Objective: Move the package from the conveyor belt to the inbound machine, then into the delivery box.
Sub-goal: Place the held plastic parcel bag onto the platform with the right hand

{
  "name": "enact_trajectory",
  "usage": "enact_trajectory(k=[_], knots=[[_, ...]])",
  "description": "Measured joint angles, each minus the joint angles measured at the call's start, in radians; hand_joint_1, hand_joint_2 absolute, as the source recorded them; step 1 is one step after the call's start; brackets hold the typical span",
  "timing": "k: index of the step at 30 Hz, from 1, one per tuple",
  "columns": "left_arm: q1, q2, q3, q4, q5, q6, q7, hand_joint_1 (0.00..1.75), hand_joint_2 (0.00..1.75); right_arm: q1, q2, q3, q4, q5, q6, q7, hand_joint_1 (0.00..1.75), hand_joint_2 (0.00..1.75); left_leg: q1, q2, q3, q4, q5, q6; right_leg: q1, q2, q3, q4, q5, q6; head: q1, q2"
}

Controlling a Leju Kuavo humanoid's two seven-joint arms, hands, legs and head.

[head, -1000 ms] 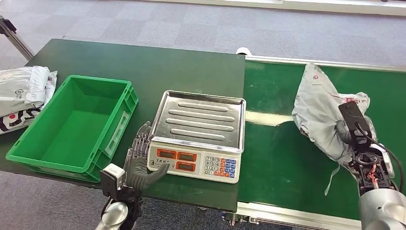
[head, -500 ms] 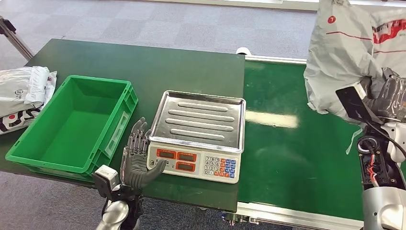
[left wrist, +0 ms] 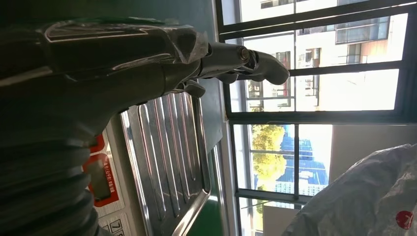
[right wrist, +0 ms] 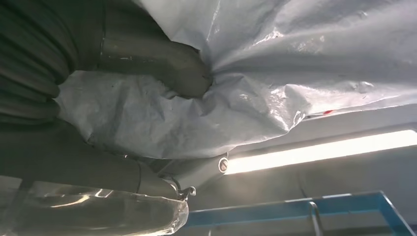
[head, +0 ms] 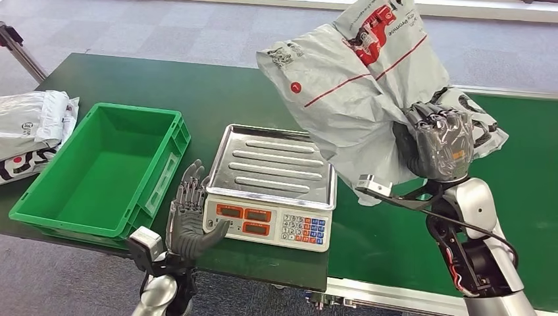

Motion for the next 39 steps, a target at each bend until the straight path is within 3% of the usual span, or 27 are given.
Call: enact_trajectory(k=[5, 14, 16, 19, 21, 25, 31, 33, 39], knots=[[0.005, -0.001, 0.002, -0.005, -0.003, -0.011, 0.000, 0.00, 1.75, 0.006, -0.001, 0.052, -0.050, 0.023, 0.027, -0.022, 1.75, 1.75, 0.000, 0.000, 0.000, 0.000, 0.000, 0.000, 0.000, 0.000, 0.000, 0.000, 0.000, 0.000, 0.000, 0.000], [0.009, -0.014, 0.010, -0.017, -0.026, -0.036, 0.006, 0.00, 1.75, -0.015, 0.006, 0.244, -0.082, 0.052, 0.218, 0.016, 1.75, 1.75, 0.000, 0.000, 0.000, 0.000, 0.000, 0.000, 0.001, 0.000, 0.000, 0.000, 0.000, 0.000, 0.000, 0.000], [0.010, -0.015, 0.011, -0.017, -0.029, -0.032, 0.006, 0.00, 1.75, -0.033, 0.014, 0.272, -0.055, -0.010, 0.289, 0.022, 1.75, 1.75, 0.000, 0.000, 0.000, 0.000, 0.000, 0.000, 0.000, 0.000, 0.000, 0.000, 0.000, 0.000, 0.000, 0.000], [0.019, -0.020, 0.012, -0.019, -0.036, -0.028, 0.009, 0.00, 1.75, -0.076, 0.034, 0.294, 0.043, -0.243, 0.518, 0.028, 1.75, 1.75, 0.000, 0.000, 0.000, 0.000, 0.000, 0.000, 0.000, 0.000, 0.001, 0.000, 0.000, 0.000, 0.000, 0.000], [0.029, -0.025, 0.013, -0.025, -0.043, -0.027, 0.012, 0.00, 1.75, -0.110, 0.047, 0.307, 0.136, -0.359, 0.614, 0.034, 1.75, 1.75, 0.000, -0.001, 0.000, 0.000, 0.000, 0.000, 0.000, -0.001, 0.001, 0.000, 0.000, 0.000, 0.000, 0.000], [0.049, -0.034, 0.013, -0.050, -0.054, -0.016, 0.032, 0.00, 1.75, -0.183, 0.079, 0.334, 0.304, -0.416, 0.635, 0.101, 1.75, 1.75, 0.000, -0.001, 0.000, 0.001, 0.000, 0.001, 0.000, -0.001, 0.000, 0.000, 0.000, 0.000, 0.000, 0.000], [0.055, -0.039, 0.012, -0.061, -0.053, 0.002, 0.055, 0.00, 1.75, -0.250, 0.108, 0.363, 0.426, -0.445, 0.650, 0.220, 1.75, 1.75, 0.000, -0.001, 0.000, 0.001, 0.000, 0.001, 0.000, -0.001, 0.000, 0.000, 0.000, 0.000, 0.000, 0.000], [0.055, -0.040, 0.010, -0.061, -0.053, 0.006, 0.057, 0.00, 1.75, -0.258, 0.112, 0.369, 0.448, -0.459, 0.646, 0.208, 1.75, 1.75, 0.000, -0.001, 0.000, 0.001, 0.000, 0.001, 0.000, -0.001, 0.000, 0.000, 0.000, 0.000, 0.000, 0.000], [0.054, -0.043, 0.001, -0.061, -0.051, 0.006, 0.058, 0.00, 1.75, -0.257, 0.107, 0.394, 0.460, -0.504, 0.627, 0.048, 1.75, 1.75, 0.000, -0.001, 0.000, 0.001, 0.000, 0.001, 0.000, -0.001, 0.000, 0.000, 0.000, 0.000, 0.000, 0.000]])
